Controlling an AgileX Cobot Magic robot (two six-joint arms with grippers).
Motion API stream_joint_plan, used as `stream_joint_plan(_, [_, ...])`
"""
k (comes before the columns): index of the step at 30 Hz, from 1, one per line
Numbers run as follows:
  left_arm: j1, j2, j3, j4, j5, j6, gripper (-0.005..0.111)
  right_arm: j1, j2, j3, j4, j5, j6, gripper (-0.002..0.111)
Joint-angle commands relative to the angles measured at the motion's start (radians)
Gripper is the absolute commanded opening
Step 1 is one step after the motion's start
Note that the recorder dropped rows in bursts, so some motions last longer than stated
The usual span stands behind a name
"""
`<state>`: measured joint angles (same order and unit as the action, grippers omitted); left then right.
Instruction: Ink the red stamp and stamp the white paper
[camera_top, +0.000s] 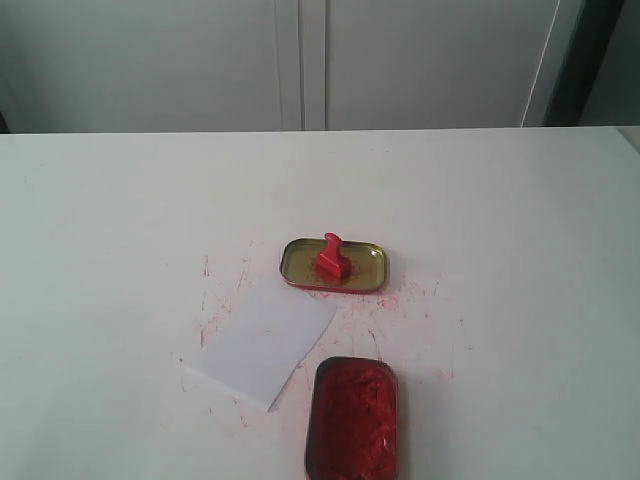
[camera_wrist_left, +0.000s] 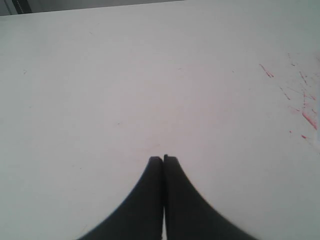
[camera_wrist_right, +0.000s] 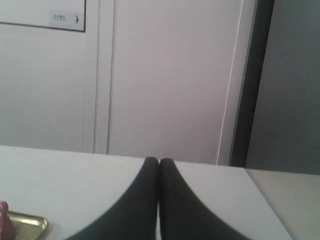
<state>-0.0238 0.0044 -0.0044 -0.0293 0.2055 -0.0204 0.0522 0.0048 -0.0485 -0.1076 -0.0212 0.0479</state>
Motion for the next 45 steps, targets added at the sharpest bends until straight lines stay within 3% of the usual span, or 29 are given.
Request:
stream_joint_plan(1, [0.001,-0.004,0.004,0.0,-0.003,-0.002,0.0,-0.004,-0.005,0.003,0.003,-0.102,-0.006,0.0])
stream_joint_plan(25, [0.001,-0.004,0.004,0.0,-0.003,-0.002,0.0,-0.004,-0.005,-0.003,0.003,-0.139,0.025,0.0])
stream_joint_plan(34, [0.001,-0.004,0.004,0.0,-0.003,-0.002,0.0,-0.004,0.02,-0.108,0.003,-0.062,0.025,0.0])
stream_joint_plan(45, [0.001,-0.004,0.004,0.0,-0.003,-0.002,0.0,-0.004,0.254,-0.277,0.003,0.095,0.025,0.0])
